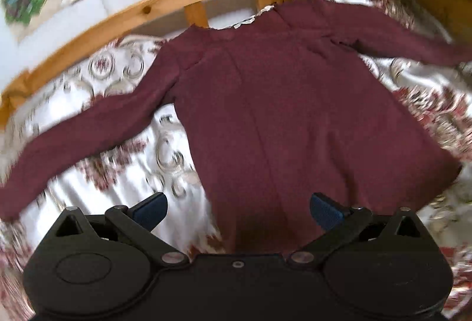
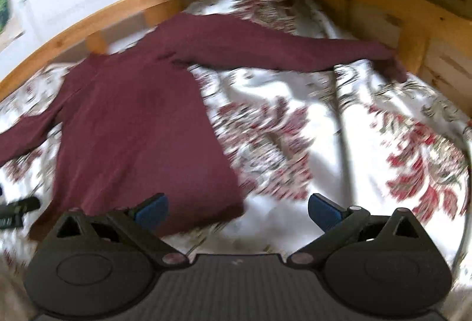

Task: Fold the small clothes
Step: 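Reach the right gripper to the sleeve cuff and close on it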

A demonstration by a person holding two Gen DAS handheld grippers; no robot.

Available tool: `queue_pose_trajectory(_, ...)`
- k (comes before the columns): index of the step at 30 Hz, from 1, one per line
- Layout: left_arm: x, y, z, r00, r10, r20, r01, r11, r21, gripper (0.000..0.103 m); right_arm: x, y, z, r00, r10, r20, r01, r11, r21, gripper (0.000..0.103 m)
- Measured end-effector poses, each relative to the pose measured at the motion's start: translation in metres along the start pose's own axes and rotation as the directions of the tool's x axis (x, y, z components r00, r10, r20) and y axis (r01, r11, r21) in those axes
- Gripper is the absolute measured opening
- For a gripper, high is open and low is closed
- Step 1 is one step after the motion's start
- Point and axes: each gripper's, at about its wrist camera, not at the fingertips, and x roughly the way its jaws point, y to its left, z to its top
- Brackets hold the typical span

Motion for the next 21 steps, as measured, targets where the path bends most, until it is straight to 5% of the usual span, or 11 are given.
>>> queue_pose_trajectory(8,0.040,-0.013,0.022,1.000,0.000,0.011,-0.001,0.999,0.051,0.102,0.041,-0.036,0.044,0.998,-0.006,0.057,-0.002,0.991,0.135,0.103)
queue_pose_trajectory(11,0.060,-0.014,0.021,1.000,-0.001,-0.002,0.001,1.000,0.031,0.102,0.051,-0.043,0.049,0.984,-0.004,0.178,-0.017,0.993,0.115,0.103)
queue_pose_trajectory(15,0.082,0.000,0.015,0.995,-0.018,-0.096,0.012,0.998,-0.060,0.102,0.060,-0.059,0.058,0.957,-0.022,0.289,-0.028,0.985,0.168,0.103)
queue_pose_trajectory(18,0.092,0.010,0.013,0.983,-0.106,-0.150,0.082,0.984,-0.158,0.102,0.068,-0.075,0.063,0.931,-0.048,0.362,-0.037,0.974,0.224,0.103)
queue_pose_trajectory(21,0.105,0.007,0.009,0.969,-0.141,-0.203,0.105,0.978,-0.179,0.102,0.080,-0.090,0.071,0.939,-0.072,0.336,-0.009,0.972,0.235,0.103)
